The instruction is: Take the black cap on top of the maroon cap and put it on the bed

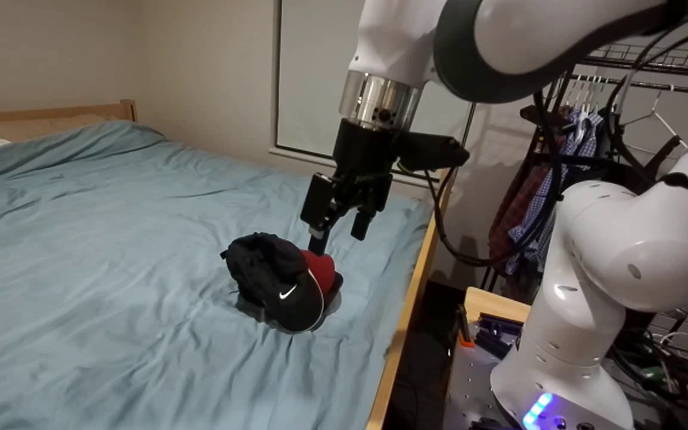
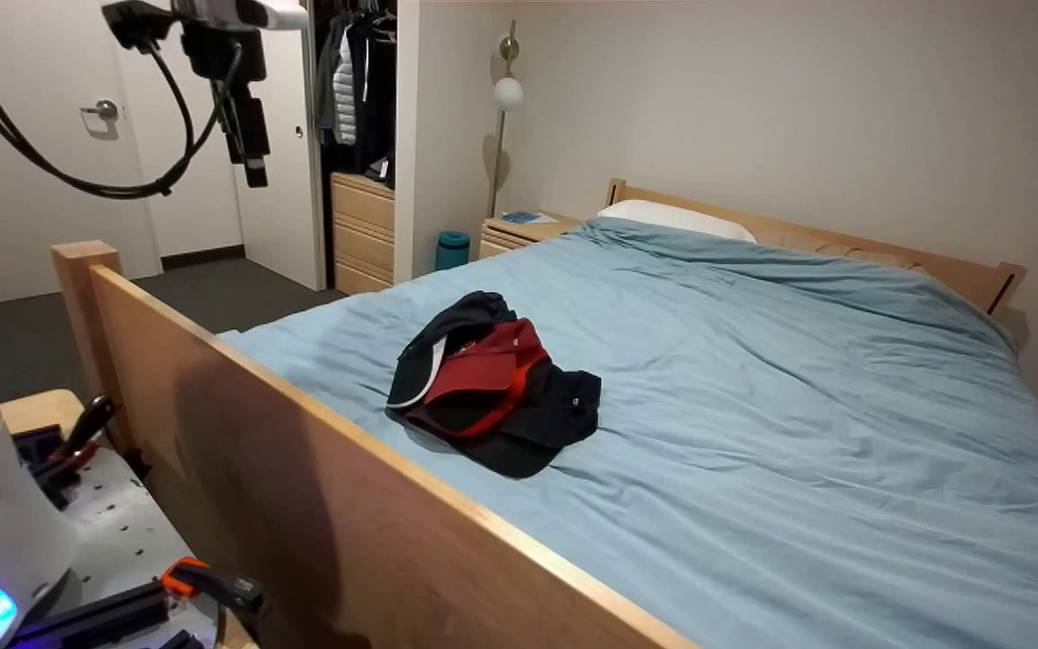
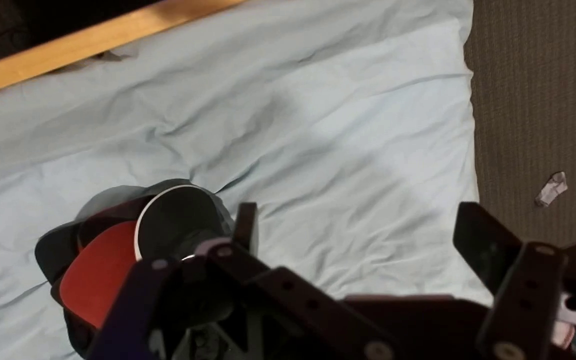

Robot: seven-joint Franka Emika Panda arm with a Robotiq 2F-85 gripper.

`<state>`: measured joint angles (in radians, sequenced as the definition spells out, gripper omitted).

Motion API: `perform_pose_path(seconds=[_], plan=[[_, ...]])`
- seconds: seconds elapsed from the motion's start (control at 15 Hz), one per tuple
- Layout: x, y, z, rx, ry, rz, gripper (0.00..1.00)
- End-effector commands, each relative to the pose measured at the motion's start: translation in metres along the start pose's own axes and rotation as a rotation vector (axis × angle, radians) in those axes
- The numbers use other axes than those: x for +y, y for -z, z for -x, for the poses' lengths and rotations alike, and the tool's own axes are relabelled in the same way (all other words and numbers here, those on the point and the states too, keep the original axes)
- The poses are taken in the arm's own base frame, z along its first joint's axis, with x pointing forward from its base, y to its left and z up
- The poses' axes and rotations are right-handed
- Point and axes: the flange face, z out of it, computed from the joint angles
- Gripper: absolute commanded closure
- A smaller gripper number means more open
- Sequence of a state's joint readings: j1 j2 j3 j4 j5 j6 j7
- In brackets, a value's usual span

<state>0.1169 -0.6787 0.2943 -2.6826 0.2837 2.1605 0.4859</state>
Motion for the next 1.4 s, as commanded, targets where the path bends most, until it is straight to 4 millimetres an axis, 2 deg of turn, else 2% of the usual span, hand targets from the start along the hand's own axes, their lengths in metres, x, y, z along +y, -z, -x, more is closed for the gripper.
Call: perform_pose_path(seconds=[0.0, 0.27, 0.33, 0.4, 0.67, 1.0, 1.33], plan=[[0.009, -0.035, -0.032, 0.01, 0.01, 0.005, 0.0], [0.017, -0.062, -0.055, 0.135, 0.061, 0.167, 0.0], [0.019, -0.061, -0.054, 0.167, 0.058, 0.208, 0.0], [0.02, -0.058, -0.053, 0.116, 0.058, 0.156, 0.0], [0.02, -0.062, -0.054, 0.138, 0.067, 0.197, 0.0], [0.046, -0.086, -0.093, 0.135, 0.056, 0.188, 0.0], [0.056, -0.109, -0.127, 0.136, 0.132, 0.264, 0.0]])
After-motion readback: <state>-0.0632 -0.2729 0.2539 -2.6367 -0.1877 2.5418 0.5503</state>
